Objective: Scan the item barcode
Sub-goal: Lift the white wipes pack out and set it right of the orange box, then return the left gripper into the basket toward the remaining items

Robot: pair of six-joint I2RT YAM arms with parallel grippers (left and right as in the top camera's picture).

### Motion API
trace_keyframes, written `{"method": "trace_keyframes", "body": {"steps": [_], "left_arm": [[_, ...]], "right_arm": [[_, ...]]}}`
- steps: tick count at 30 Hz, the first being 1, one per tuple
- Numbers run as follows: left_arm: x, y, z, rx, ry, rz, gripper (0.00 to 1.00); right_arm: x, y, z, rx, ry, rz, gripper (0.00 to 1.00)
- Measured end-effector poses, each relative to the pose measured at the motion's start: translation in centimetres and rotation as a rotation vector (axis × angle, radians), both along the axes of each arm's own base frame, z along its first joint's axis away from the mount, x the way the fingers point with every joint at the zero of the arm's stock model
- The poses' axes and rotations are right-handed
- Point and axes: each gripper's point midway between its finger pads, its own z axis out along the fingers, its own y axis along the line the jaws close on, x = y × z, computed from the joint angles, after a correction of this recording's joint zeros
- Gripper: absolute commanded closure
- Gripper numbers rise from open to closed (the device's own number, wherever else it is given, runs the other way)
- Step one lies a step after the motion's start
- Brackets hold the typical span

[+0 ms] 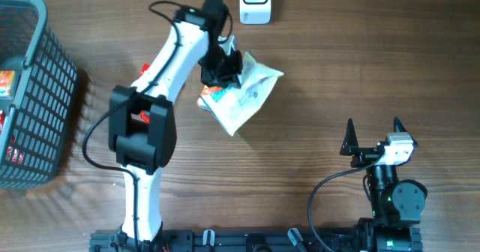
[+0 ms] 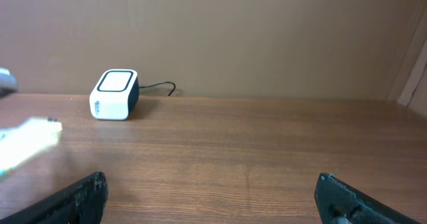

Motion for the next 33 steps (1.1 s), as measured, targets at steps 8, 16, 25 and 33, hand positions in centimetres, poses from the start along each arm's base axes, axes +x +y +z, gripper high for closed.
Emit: {"method": "trace_keyframes", "body": {"steps": [8,16,25,33], "left_arm": [[0.1,1.1,-1.1,0.142,-0.029,0.018,0.37],[-0.8,0.9,-0.8,0.107,0.025,0.032,0.34],[2.1,7.2,8.6,0.035,-0.058,0.182,0.00],[2.0,21.6,25.7,0.127,-0.569,0.495,0.00]], "right_arm": [[0.0,0.0,0.0,0.000,0.000,0.000,0.00],[0.0,0.0,0.0,0.000,0.000,0.000,0.00],[0.0,0.0,0.0,0.000,0.000,0.000,0.00],[0.0,0.0,0.0,0.000,0.000,0.000,0.00]]}}
